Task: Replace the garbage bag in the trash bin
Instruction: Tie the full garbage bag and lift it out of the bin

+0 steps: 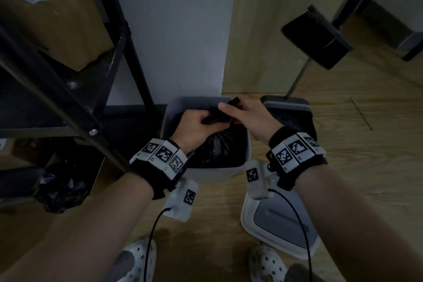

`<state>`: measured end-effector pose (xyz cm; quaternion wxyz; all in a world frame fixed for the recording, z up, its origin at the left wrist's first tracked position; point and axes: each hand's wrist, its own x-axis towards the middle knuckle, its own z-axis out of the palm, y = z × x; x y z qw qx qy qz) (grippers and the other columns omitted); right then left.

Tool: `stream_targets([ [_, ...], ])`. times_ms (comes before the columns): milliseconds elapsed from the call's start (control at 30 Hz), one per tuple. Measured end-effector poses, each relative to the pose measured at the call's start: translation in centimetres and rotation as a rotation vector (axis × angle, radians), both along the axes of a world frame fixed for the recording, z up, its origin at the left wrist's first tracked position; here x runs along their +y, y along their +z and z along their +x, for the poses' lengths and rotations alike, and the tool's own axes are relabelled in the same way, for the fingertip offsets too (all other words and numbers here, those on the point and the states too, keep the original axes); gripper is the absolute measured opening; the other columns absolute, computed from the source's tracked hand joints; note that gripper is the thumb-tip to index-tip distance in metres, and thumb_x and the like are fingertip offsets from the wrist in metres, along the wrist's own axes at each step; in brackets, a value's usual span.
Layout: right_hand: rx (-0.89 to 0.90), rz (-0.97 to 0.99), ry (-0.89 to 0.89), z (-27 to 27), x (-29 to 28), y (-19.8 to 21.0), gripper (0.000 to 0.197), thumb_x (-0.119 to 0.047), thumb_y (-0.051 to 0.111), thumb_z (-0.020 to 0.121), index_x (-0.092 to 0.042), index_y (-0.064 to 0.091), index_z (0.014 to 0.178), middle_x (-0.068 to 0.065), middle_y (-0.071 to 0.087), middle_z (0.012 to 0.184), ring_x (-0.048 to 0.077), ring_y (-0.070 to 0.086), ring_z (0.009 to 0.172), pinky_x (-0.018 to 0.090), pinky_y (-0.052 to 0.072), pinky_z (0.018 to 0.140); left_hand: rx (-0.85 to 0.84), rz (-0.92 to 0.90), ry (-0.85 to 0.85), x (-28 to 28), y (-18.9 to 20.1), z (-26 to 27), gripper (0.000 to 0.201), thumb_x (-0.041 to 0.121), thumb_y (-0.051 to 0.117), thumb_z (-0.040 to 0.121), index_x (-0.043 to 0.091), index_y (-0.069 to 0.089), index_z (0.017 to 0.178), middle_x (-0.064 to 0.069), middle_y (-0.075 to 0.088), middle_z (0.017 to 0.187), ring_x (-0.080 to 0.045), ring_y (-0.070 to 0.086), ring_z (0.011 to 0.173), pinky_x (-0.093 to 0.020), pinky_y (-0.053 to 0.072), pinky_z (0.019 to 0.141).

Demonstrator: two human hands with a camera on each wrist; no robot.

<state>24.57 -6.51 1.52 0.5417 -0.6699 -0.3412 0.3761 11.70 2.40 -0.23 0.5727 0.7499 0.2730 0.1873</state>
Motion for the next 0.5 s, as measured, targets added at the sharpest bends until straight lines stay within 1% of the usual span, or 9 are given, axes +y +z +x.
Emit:
stream_targets([
  [33,-0.004,0.003,-0.005,0.2,-0.1,0.0,0.012,-0.023,0.066,0.085,-0.028,0.065,0.074,-0.018,0.070,0.066,0.000,0.065,0.075,0.022,0.050,0.080,0.007,0.010,0.012,0.1,-0.1,0.0,0.019,0.010,0.071,0.079,-0.005,0.071,0.091,0.008,0.064,0.072,0.017,0.055,0.053,0.000,0.042,0.058],
  [100,-0.004,0.002,-0.010,0.5,-0.3,-0.1,0.012,-0.024,0.066,0.085,-0.026,0.065,0.073,-0.017,0.069,0.065,0.003,0.065,0.075,0.026,0.051,0.081,0.020,0.011,0.015,0.3,0.0,-0.1,0.019,0.007,0.069,0.081,-0.002,0.070,0.098,0.009,0.064,0.078,0.020,0.055,0.056,0.001,0.043,0.061],
  [167,0.008,-0.011,-0.004,0.7,-0.5,-0.3,0.011,-0.024,0.066,0.085,-0.020,0.065,0.075,-0.013,0.069,0.072,0.007,0.065,0.078,0.028,0.052,0.082,-0.001,-0.047,0.029,0.5,-0.1,-0.1,0.023,0.007,0.066,0.084,0.002,0.067,0.106,0.007,0.065,0.089,0.019,0.058,0.062,-0.001,0.046,0.067],
  [200,0.018,-0.025,0.001,0.8,-0.6,-0.4,0.011,-0.023,0.066,0.085,-0.015,0.064,0.078,-0.006,0.068,0.078,0.011,0.064,0.082,0.030,0.051,0.083,-0.013,-0.085,0.058,0.6,0.0,0.0,0.021,0.008,0.064,0.085,0.004,0.066,0.105,0.007,0.065,0.089,0.015,0.059,0.064,-0.004,0.048,0.067],
  [267,0.028,-0.082,0.024,1.2,-0.8,-0.5,0.014,-0.023,0.067,0.084,-0.012,0.060,0.080,0.002,0.064,0.083,0.014,0.062,0.084,0.031,0.050,0.084,-0.017,-0.164,0.135,1.0,0.0,0.0,0.007,0.009,0.061,0.088,0.011,0.064,0.094,0.008,0.064,0.080,0.003,0.059,0.064,-0.012,0.048,0.066],
  [300,0.025,-0.122,0.052,1.5,-1.0,-0.6,0.013,-0.023,0.068,0.083,-0.011,0.061,0.081,0.002,0.063,0.083,0.013,0.062,0.083,0.028,0.050,0.083,-0.021,-0.206,0.154,1.2,0.1,0.0,0.006,0.009,0.059,0.089,0.013,0.062,0.086,0.008,0.062,0.070,-0.002,0.057,0.061,-0.018,0.047,0.067],
  [333,0.017,-0.161,0.091,1.7,-1.2,-0.7,0.016,-0.022,0.069,0.082,-0.007,0.064,0.083,0.003,0.064,0.083,0.011,0.062,0.083,0.025,0.050,0.082,-0.029,-0.257,0.154,1.4,0.1,-0.1,0.012,0.009,0.058,0.090,0.014,0.059,0.079,0.008,0.059,0.059,-0.005,0.054,0.056,-0.023,0.046,0.067],
  [400,0.008,-0.203,0.126,2.2,-1.5,-0.9,0.024,-0.023,0.068,0.083,0.001,0.067,0.089,0.007,0.063,0.086,0.011,0.063,0.083,0.021,0.050,0.079,-0.049,-0.371,0.126,1.5,0.0,-0.3,0.019,0.009,0.055,0.092,0.013,0.055,0.073,0.012,0.048,0.043,-0.003,0.048,0.045,-0.027,0.046,0.068],
  [500,0.144,-0.126,0.033,2.4,-1.7,-0.8,0.019,-0.023,0.061,0.088,-0.005,0.068,0.091,0.005,0.067,0.094,0.010,0.064,0.086,0.017,0.051,0.073,-0.058,-0.423,0.133,1.4,0.0,-0.3,0.021,0.011,0.054,0.093,0.015,0.054,0.072,0.013,0.042,0.041,-0.006,0.044,0.044,-0.029,0.048,0.068],
])
